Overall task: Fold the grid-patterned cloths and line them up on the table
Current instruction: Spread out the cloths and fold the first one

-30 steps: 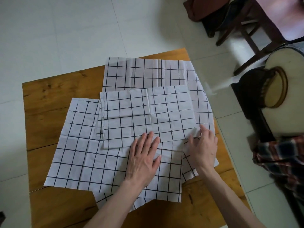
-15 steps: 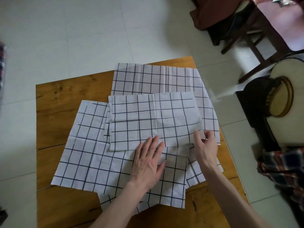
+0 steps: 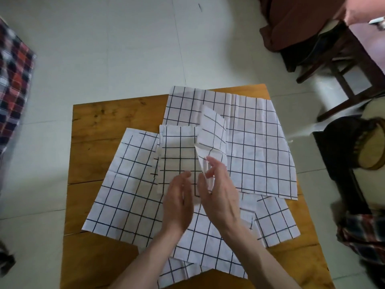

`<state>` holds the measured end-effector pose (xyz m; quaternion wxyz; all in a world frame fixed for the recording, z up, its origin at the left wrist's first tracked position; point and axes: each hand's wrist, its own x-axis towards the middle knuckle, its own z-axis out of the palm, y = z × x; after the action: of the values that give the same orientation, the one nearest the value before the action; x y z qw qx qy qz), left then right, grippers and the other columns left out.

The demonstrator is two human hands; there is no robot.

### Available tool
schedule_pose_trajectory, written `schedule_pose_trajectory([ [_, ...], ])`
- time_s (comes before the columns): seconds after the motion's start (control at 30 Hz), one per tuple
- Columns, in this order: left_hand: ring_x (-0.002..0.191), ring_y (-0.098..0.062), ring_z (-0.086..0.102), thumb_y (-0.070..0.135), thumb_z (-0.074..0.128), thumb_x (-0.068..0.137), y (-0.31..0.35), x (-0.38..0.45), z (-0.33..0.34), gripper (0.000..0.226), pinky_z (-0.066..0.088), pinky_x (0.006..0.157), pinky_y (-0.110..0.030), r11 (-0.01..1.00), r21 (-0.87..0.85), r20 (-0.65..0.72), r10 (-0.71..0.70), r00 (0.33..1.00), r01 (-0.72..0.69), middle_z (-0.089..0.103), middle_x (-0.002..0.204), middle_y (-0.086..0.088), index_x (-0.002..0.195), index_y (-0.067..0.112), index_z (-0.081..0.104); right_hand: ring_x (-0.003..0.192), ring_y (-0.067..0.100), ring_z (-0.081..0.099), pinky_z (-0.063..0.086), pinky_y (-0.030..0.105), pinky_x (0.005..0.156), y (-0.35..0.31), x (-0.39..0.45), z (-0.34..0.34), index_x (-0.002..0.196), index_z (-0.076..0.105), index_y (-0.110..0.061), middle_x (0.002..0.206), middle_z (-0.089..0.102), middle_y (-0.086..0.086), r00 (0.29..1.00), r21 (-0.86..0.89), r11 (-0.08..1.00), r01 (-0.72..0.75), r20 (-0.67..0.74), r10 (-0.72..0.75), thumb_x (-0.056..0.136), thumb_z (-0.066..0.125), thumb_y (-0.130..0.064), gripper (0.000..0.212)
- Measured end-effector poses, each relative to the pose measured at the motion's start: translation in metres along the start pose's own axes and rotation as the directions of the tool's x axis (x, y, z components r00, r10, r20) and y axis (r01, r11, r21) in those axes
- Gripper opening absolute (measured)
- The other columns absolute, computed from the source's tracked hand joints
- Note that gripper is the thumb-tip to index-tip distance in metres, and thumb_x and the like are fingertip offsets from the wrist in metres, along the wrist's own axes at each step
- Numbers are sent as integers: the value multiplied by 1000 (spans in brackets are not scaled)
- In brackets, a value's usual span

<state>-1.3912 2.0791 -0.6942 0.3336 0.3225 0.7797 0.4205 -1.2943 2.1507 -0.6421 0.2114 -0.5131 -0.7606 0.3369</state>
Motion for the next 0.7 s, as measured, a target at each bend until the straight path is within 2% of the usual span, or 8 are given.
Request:
schedule_pose_trajectory([
  [0.1,91,-14,76,55,32,108,0,11,-14,51,63,77,-47,980,-175,-54,-105,993,94,78,98,3,113,22,71,106,12,62,50,28,70,4,3,26,130,44,-22,127,61,-7,995,-80,996,36,91,-28,102,52,-39,34],
  [0.2,69,-13,73,56,31,106,6,17,-26,59,59,59,-34,972,-193,-50,-149,988,137,76,78,-3,92,15,72,99,16,64,53,32,68,5,5,45,127,47,-17,133,61,-1,986,-130,990,52,163,-30,103,59,-34,31],
  [0.27,67,-11,71,55,32,109,5,19,-29,61,53,57,-25,962,-209,-16,-181,983,174,74,75,-2,87,14,71,95,16,64,52,33,66,5,6,54,126,49,-15,133,60,-2,980,-135,989,61,196,-34,106,57,-38,32],
  [0.33,64,-8,68,51,38,108,3,22,-30,56,50,55,-22,944,-233,-19,-246,969,234,72,69,1,81,14,69,94,16,63,50,31,64,7,6,60,127,49,-14,134,59,-1,971,-131,988,84,233,-52,107,55,-39,33],
  [0.43,56,-5,61,43,51,107,2,27,-30,48,47,51,-21,919,-260,-49,-318,947,295,65,60,3,75,9,63,96,16,64,53,32,62,12,4,65,130,47,-13,141,56,0,956,-111,987,120,281,-84,106,55,-33,33],
  [0.5,63,-13,64,31,58,105,1,31,-30,36,51,57,-28,919,-260,-52,-320,946,297,69,66,0,77,10,67,104,17,66,56,34,64,17,5,69,130,49,-12,149,51,-1,942,-114,980,162,315,-119,103,58,-27,33],
  [0.57,68,-20,65,19,58,102,-3,36,-32,25,52,61,-34,914,-259,-64,-338,939,311,72,73,-6,80,14,70,119,18,64,58,33,71,21,7,69,129,54,-12,153,48,-2,923,-118,971,207,352,-155,99,60,-31,36],
  [0.7,60,-13,50,10,56,98,-7,41,-37,17,42,57,-30,920,-235,-137,-351,926,314,65,71,-12,86,12,68,134,15,55,47,34,106,23,8,53,140,53,-21,151,51,-5,890,-113,945,306,387,-242,99,50,-55,53],
])
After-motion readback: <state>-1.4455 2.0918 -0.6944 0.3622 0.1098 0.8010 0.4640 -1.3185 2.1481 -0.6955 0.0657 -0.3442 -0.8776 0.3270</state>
